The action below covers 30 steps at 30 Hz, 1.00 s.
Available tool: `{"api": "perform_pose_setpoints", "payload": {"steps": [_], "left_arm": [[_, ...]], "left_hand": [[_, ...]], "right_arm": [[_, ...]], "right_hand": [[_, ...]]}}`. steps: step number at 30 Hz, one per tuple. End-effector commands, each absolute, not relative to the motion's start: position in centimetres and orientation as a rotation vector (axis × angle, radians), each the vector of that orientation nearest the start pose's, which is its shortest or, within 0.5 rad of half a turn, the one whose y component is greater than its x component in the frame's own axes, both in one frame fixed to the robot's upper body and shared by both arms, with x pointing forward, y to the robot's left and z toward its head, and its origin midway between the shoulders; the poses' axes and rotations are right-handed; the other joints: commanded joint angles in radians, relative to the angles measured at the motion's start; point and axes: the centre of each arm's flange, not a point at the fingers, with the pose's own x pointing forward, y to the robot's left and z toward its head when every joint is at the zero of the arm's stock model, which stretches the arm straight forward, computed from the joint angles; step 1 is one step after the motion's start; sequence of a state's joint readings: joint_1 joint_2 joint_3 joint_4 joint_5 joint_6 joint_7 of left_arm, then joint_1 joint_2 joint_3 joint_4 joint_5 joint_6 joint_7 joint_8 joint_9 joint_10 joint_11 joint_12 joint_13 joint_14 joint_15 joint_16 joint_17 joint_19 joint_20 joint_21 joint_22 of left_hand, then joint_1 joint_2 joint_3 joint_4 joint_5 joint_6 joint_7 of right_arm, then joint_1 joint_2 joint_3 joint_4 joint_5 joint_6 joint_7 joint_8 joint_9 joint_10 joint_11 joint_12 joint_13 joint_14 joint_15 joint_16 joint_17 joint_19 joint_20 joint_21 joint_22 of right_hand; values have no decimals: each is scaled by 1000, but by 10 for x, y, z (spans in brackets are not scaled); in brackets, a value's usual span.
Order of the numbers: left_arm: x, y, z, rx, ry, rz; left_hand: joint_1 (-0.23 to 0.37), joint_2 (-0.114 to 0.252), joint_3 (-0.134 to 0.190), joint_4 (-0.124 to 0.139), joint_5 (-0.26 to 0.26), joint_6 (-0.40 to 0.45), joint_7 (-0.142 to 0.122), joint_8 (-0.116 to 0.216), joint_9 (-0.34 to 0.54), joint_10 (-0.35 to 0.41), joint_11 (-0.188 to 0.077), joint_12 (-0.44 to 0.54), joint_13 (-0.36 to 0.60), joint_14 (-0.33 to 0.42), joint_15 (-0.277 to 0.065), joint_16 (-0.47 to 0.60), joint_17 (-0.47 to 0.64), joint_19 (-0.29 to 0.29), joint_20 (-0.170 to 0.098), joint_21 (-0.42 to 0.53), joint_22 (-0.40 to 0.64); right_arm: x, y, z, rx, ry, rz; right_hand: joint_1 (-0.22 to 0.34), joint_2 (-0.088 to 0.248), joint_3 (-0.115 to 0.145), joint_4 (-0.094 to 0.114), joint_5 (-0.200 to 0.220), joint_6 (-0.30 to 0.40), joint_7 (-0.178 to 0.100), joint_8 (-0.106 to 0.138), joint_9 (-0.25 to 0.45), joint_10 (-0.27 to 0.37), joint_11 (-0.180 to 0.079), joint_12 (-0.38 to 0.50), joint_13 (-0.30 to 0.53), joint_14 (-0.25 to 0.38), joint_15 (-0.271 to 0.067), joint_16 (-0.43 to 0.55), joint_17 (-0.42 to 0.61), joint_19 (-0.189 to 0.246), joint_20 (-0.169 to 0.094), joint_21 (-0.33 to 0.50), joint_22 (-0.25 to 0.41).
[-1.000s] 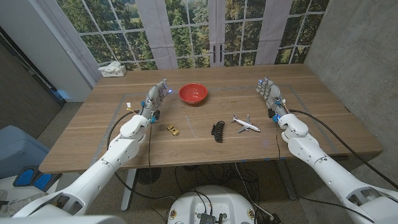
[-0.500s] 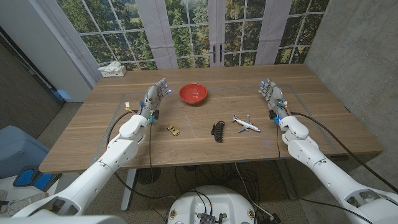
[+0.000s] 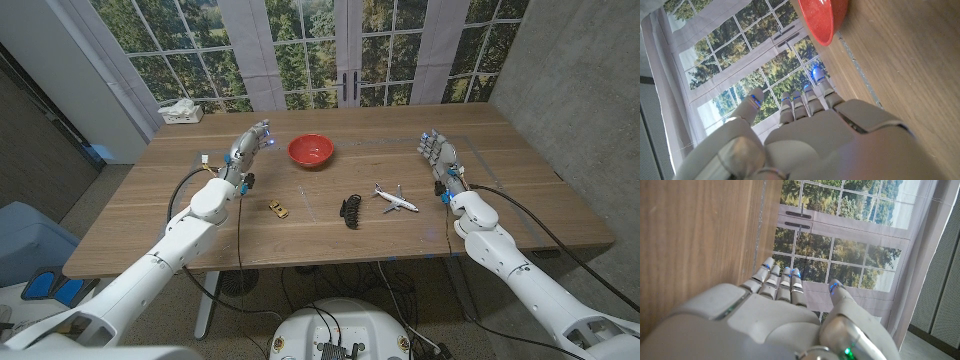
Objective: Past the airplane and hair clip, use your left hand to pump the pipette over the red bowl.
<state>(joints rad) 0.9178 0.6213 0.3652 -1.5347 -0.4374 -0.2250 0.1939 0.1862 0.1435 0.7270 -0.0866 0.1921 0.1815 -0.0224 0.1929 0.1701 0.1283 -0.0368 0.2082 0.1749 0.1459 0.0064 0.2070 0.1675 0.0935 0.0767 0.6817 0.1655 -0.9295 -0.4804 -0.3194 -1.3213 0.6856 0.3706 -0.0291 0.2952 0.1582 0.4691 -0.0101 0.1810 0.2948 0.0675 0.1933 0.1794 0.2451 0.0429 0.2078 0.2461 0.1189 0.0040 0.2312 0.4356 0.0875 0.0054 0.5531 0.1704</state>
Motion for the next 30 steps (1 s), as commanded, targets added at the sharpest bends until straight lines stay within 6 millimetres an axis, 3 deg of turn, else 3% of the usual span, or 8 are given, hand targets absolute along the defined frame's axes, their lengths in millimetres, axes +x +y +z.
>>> {"api": "perform_pose_setpoints", "payload": {"steps": [1, 30], "left_arm": [[601, 289, 16, 385, -703, -11], [577, 275, 56, 826, -751, 14]], "left_hand": [[16, 2, 0, -10, -4, 12, 1, 5, 6, 10, 0, 5, 1, 11, 2, -2, 2, 14, 2, -6, 5], [30, 9, -10, -36, -9, 46, -6, 7, 7, 28, -12, 1, 2, 25, -6, -7, 4, 36, -2, -15, 6]], "right_arm": [[626, -305, -65, 166, -637, 108], [608, -301, -84, 206, -665, 75]], "right_hand": [[7, 3, 3, -8, 0, 14, 1, 9, 3, 15, 7, 8, -2, 16, 4, 10, 1, 10, 8, -6, 1], [16, 4, 6, -34, 3, 39, 5, 12, 5, 44, 19, 16, -5, 57, 12, 31, 0, 41, 27, -12, 4]]}}
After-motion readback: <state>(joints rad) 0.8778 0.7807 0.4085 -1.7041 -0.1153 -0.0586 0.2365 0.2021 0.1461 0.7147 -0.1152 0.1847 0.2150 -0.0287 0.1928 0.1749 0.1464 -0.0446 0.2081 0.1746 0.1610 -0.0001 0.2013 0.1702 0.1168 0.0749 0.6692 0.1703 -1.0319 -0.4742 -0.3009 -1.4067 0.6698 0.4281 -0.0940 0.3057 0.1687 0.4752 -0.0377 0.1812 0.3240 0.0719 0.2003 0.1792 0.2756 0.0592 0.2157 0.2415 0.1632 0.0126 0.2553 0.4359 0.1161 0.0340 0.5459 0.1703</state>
